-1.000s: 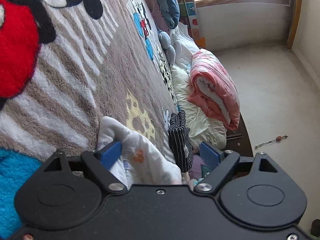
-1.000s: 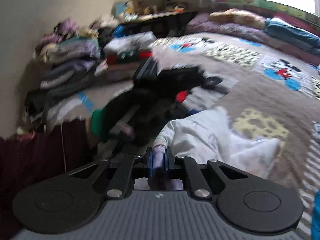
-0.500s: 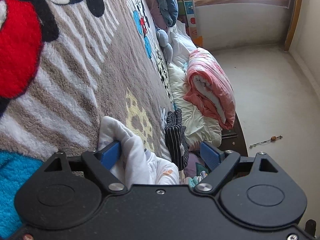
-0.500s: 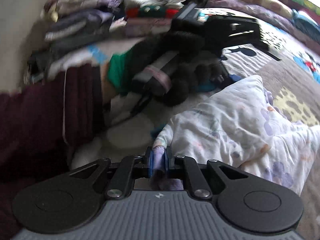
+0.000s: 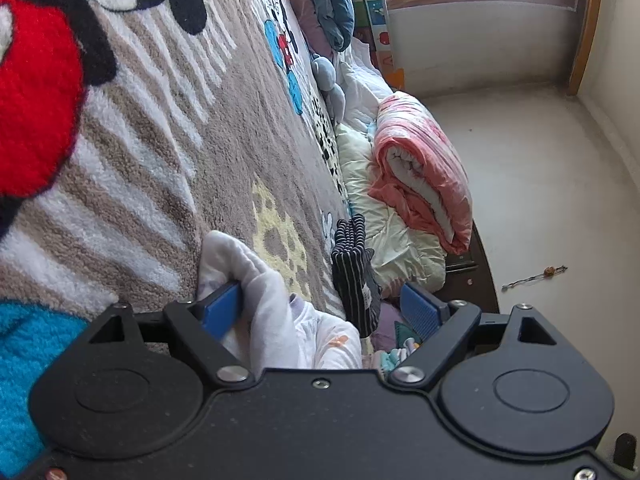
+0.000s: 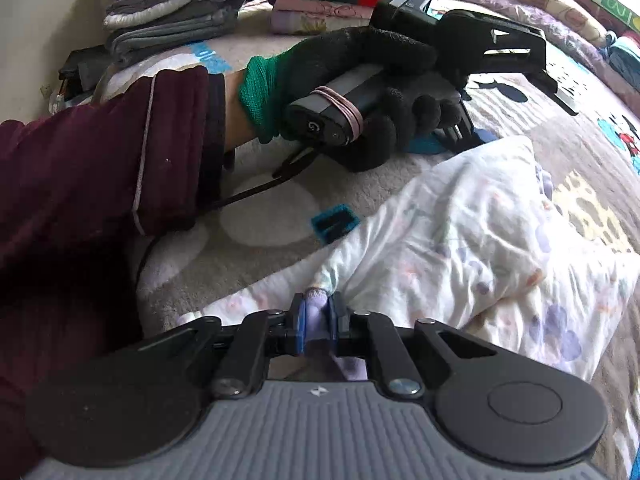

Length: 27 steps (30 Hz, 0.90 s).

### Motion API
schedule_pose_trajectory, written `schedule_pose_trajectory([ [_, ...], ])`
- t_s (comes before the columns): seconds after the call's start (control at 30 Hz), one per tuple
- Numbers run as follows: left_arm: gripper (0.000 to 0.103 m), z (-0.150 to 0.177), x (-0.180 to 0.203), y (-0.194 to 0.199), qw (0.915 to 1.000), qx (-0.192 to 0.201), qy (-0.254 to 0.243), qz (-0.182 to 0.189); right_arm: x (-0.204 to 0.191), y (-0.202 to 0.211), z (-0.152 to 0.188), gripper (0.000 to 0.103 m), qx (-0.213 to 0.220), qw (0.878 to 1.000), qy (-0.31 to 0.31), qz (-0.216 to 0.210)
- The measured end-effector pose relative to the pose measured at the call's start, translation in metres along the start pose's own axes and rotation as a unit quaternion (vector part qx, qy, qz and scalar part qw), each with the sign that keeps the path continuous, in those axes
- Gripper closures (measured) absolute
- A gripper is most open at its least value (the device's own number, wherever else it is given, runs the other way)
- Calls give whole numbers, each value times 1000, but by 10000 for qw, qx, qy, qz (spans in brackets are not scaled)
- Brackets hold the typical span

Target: Fold clothes

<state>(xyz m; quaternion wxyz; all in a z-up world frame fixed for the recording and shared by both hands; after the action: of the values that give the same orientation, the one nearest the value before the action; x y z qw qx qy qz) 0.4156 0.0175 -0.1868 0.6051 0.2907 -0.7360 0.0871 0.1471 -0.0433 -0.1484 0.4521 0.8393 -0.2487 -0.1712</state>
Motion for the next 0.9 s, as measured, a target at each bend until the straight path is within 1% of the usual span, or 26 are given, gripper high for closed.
schedule_pose_trajectory([
  [0.07,16,2,2,0,10000,-13,-48,-34,-7,5,3,78,-127,9999,17,-98],
  [0.13,16,3,4,1,10000,-11,-71,-57,-16,14,7,78,-236,9995,32,-197],
  [0.27,16,6,5,8,9997,41,-145,-180,-15,40,1,78,66,9999,-142,-25],
  [0.33,16,6,7,15,9990,127,-261,-346,-2,53,-12,78,516,9976,-387,262],
  [0.37,16,7,9,20,9978,204,-418,-471,5,55,-19,78,743,9950,-461,473],
  [0.47,19,13,23,36,9900,435,-1105,-766,24,53,-37,78,1409,9843,-669,824],
  [0.53,29,22,34,43,9828,478,-1579,-828,31,34,-32,78,1270,9851,-647,960],
  [0.6,31,36,46,46,9711,455,-2149,-929,39,15,-25,78,1101,9858,-626,1101],
  [0.63,34,44,52,45,9646,395,-2421,-971,45,1,-11,77,805,9874,-644,1201],
  [0.67,34,52,58,43,9576,322,-2689,-987,50,-8,-2,77,670,9875,-758,1207],
  [0.7,35,61,63,41,9503,251,-2942,-982,52,-9,4,77,771,9865,-905,1125],
  [0.77,40,76,72,35,9342,140,-3426,-987,54,-4,8,77,923,9839,-1092,1071],
  [0.8,41,83,73,32,9245,87,-3674,-1013,55,-2,9,77,990,9826,-1164,1058],
  [0.83,42,89,74,28,9144,46,-3908,-1052,52,-1,9,77,995,9824,-1096,1141],
  [0.87,43,94,71,21,9053,-23,-4085,-1164,50,-2,7,76,1008,9821,-1046,1203],
  [0.9,43,97,65,12,8973,-121,-4201,-1352,48,-4,8,76,1028,9815,-1033,1238],
])
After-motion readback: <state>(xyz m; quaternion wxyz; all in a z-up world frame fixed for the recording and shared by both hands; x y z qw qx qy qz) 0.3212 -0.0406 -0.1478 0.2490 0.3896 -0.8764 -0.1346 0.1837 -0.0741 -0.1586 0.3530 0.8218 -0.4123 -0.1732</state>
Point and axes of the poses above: each gripper's, at about its wrist camera, not at the fingertips, and y roughly against the way its jaws point, x to its right, z to its underside, the point moved 9 cm from there along -y, roughly the way its jaws point, and after that the axes turned 2 degrees about -y, right-handed, at the moved point
